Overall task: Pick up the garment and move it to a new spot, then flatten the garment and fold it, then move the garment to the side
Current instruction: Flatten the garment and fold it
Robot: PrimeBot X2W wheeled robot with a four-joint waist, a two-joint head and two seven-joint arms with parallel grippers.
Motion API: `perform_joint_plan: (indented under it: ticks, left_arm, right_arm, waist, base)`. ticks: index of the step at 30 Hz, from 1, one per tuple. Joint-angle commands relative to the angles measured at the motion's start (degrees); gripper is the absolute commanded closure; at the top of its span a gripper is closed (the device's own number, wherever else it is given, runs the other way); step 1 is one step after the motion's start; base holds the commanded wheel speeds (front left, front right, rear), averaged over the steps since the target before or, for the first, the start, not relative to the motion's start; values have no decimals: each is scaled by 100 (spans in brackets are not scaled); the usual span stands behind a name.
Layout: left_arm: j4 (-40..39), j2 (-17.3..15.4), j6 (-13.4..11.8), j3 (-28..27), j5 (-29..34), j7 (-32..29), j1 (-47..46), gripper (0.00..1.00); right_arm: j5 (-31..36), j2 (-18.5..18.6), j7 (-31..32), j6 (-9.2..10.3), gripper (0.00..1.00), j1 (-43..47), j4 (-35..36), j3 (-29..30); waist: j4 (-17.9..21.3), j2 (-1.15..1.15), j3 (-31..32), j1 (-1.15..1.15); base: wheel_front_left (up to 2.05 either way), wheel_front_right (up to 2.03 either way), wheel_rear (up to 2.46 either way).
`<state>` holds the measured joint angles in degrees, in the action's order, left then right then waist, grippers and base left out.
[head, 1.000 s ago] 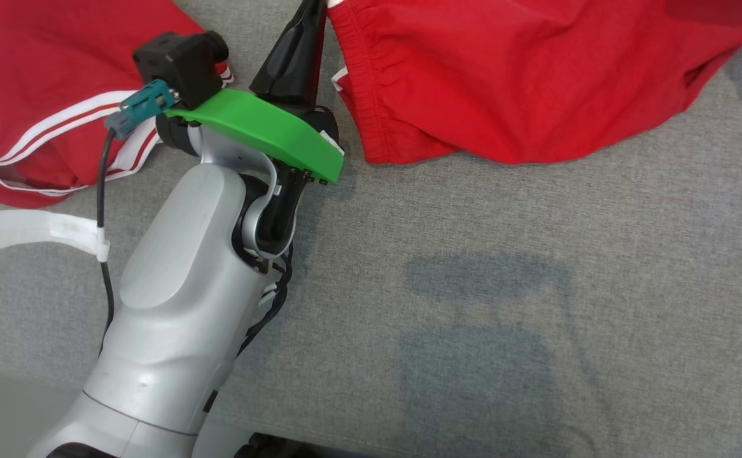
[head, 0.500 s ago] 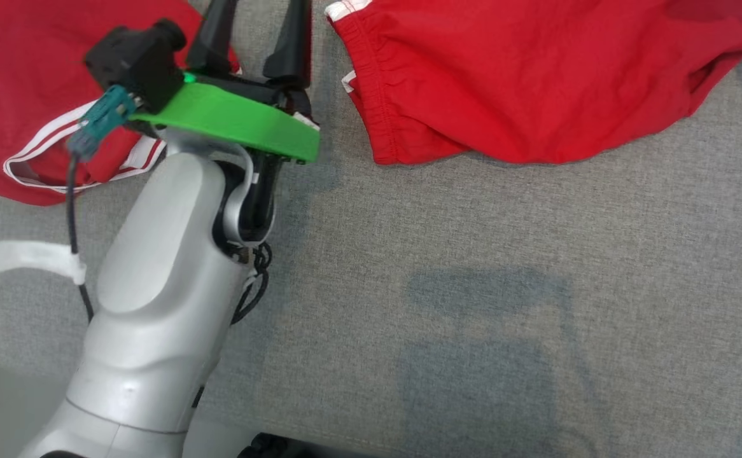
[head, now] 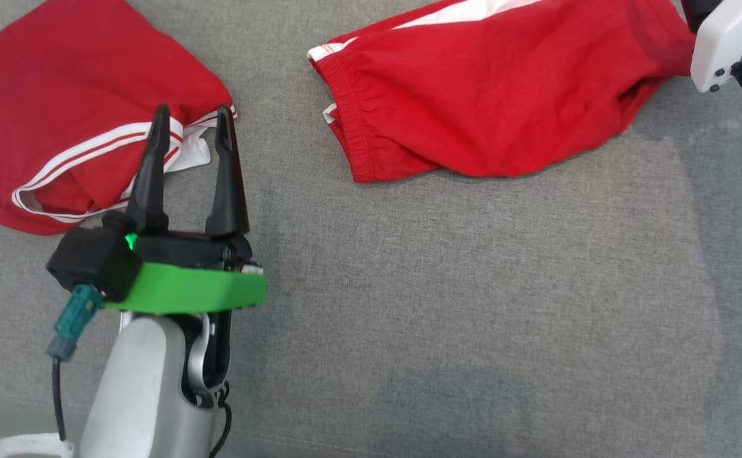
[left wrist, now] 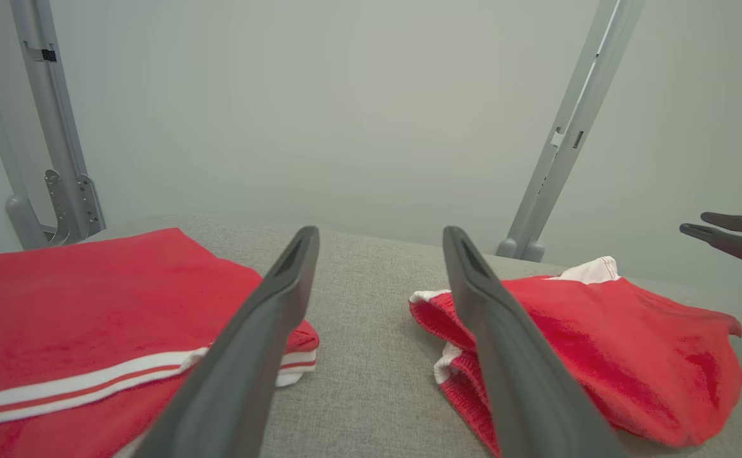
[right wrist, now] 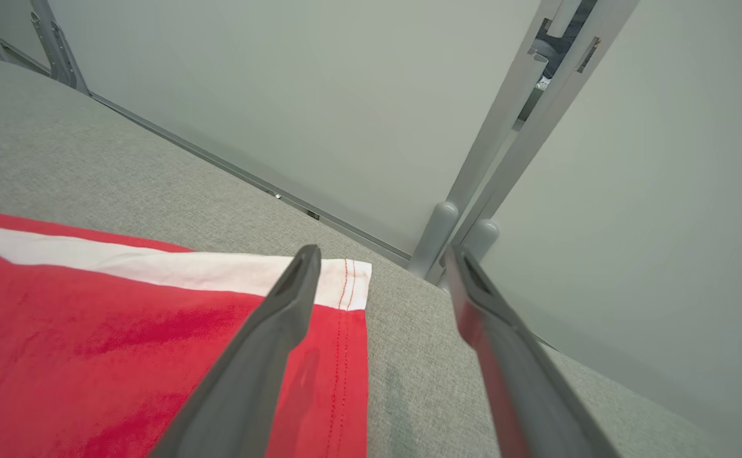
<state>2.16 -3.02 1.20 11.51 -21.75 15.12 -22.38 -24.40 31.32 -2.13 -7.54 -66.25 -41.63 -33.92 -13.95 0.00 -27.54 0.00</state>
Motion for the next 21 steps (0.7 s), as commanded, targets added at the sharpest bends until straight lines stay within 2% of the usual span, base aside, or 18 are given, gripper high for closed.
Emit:
perform_joint_plan:
  ticks: [1, 6, 7, 12, 18, 21]
  left_arm:
    - [-38, -5, 95, -3, 140, 3, 221, 0]
    - [-149, -1, 319, -66, 447, 4, 848, 0]
    - [-141, 1, 360, -105, 510, 4, 1068, 0]
    - [-136, 8, 429, -97, 549, 3, 1378, 0]
    - [-168, 9, 392, 6, 484, 4, 1324, 0]
    - [-261, 11, 272, 62, 516, 3, 1207, 0]
  right_arm:
    - [68, -54, -59, 10, 0, 223, -28, 172]
    - [200, -284, -113, 9, 0, 919, -110, 914]
    - [246, -352, -108, 9, 0, 1177, -145, 1220]
    - [353, -544, 0, 9, 0, 1668, -189, 1876]
    - [553, -726, 113, 9, 0, 1980, -217, 2327]
    - [705, -840, 194, 9, 0, 2077, -239, 2603]
  waist:
    - [162, 0, 288, 0]
    - [142, 0, 527, 0]
    - [104, 0, 583, 0]
    - [2, 0, 604, 0]
    - [-132, 0, 498, 0]
    - [-235, 0, 373, 0]
  base:
    - [0, 0, 0]
    - [0, 0, 0]
    - [0, 0, 0]
    - [0, 0, 0]
    - [0, 0, 0]
    - [0, 0, 0]
